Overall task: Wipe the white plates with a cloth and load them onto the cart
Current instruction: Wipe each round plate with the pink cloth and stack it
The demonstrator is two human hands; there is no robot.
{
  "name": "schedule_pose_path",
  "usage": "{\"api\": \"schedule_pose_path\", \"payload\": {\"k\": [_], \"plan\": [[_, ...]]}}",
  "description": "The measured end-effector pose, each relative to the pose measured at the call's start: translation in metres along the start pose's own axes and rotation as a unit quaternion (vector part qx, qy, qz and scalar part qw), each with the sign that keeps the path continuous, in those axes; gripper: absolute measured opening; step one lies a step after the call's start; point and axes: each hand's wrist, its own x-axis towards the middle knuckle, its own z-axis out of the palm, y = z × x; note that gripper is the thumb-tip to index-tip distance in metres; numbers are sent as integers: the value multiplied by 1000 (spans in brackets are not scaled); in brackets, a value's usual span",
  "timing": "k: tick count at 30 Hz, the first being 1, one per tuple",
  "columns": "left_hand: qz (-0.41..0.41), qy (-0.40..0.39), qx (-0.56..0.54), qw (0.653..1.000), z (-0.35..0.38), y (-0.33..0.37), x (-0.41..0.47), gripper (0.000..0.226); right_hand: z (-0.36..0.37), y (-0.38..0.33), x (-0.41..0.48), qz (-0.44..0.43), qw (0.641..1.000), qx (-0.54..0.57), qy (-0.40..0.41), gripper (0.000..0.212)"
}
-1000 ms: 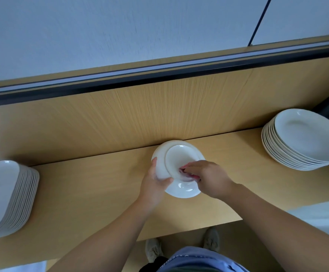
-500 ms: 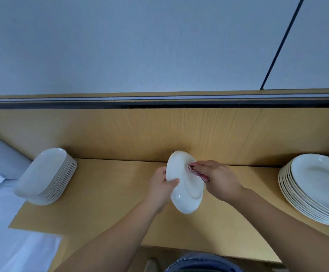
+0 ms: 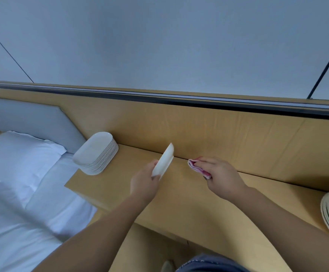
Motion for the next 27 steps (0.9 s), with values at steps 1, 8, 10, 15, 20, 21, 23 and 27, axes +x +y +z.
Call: {"api": "schedule_pose_path", "payload": {"k": [1,8,10,15,20,21,23,27], "plan": [[-6,-2,20,1000,-1,-10,2,48,2,-2,2,-3,1000,-3,2,49],[14,-49,167,985,-11,-69,22,50,24,-24,20,0,999,-30,-13,48],[13,-59,171,983,-11,-82,29,51,32,-31,26,-2,999,-38,-6,48],[25,-91,167,982,-11,-117,51,57,51,-46,39,15,999,-48,-4,49],[64,-162,206,963,-5,-141,72,54,65,-54,43,43,997,-68,6,38],[67,-170,215,959,-3,-146,76,51,67,-54,43,54,996,-74,1,38],[74,-185,232,952,0,-154,83,46,69,-54,41,74,993,-88,-9,41],[84,-213,241,943,8,-166,93,33,75,-54,36,99,991,-87,1,34]]}}
